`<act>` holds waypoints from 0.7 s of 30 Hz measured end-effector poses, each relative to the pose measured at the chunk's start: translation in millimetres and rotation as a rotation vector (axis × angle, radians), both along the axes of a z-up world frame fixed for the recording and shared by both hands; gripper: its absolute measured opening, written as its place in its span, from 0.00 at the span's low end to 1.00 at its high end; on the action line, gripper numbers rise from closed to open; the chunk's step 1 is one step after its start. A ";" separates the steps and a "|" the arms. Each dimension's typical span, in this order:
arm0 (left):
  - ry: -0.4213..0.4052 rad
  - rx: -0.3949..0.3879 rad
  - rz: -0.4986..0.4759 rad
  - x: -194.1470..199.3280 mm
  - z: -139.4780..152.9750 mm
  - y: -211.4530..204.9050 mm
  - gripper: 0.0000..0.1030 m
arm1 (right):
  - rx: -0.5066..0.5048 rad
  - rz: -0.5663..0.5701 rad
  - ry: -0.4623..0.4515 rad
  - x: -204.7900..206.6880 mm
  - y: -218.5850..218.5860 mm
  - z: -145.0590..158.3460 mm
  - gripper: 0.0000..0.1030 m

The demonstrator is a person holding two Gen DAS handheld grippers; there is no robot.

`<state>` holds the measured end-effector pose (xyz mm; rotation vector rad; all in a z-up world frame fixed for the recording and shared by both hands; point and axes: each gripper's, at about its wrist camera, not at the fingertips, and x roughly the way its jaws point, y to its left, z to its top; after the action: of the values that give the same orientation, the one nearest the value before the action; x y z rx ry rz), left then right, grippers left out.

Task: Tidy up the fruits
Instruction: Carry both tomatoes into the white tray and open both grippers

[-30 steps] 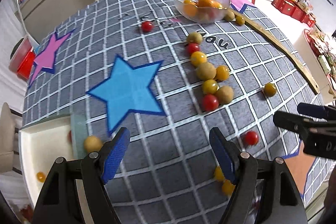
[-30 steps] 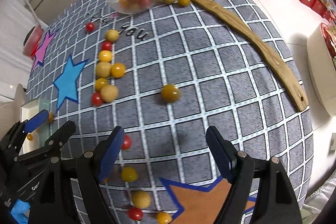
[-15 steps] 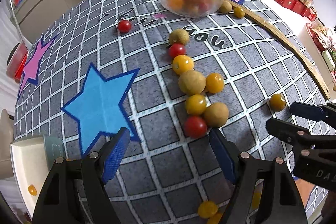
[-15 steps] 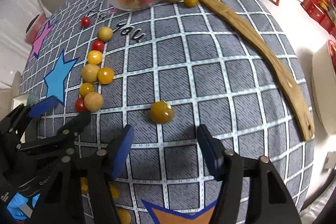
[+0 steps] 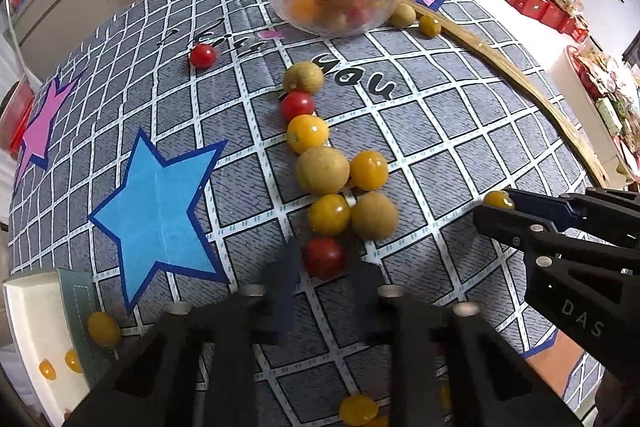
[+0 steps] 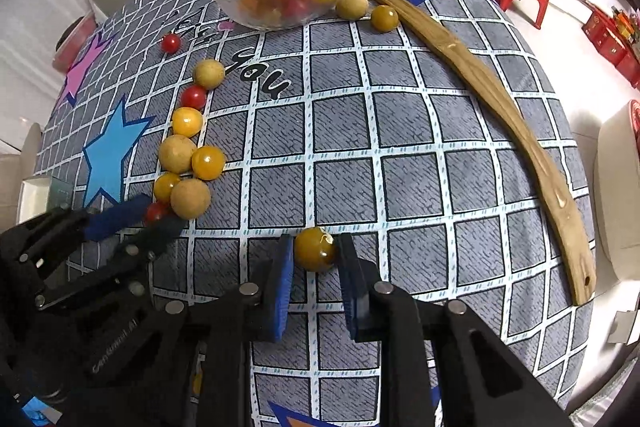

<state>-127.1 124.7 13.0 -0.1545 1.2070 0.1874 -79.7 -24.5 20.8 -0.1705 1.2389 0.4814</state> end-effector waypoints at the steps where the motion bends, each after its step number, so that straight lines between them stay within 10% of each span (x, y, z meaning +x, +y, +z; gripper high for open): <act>1: -0.001 -0.016 0.003 1.2 0.9 1.7 0.20 | 0.016 -0.008 0.012 0.9 -2.1 -0.1 0.23; 21: -0.047 -0.021 0.086 -66.9 39.6 31.1 0.20 | 0.117 -0.018 0.093 -28.2 -10.3 18.0 0.23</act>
<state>-194.0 155.8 52.6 -0.2284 1.1563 0.2450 -107.9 -34.8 38.8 -0.0378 1.2984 0.5500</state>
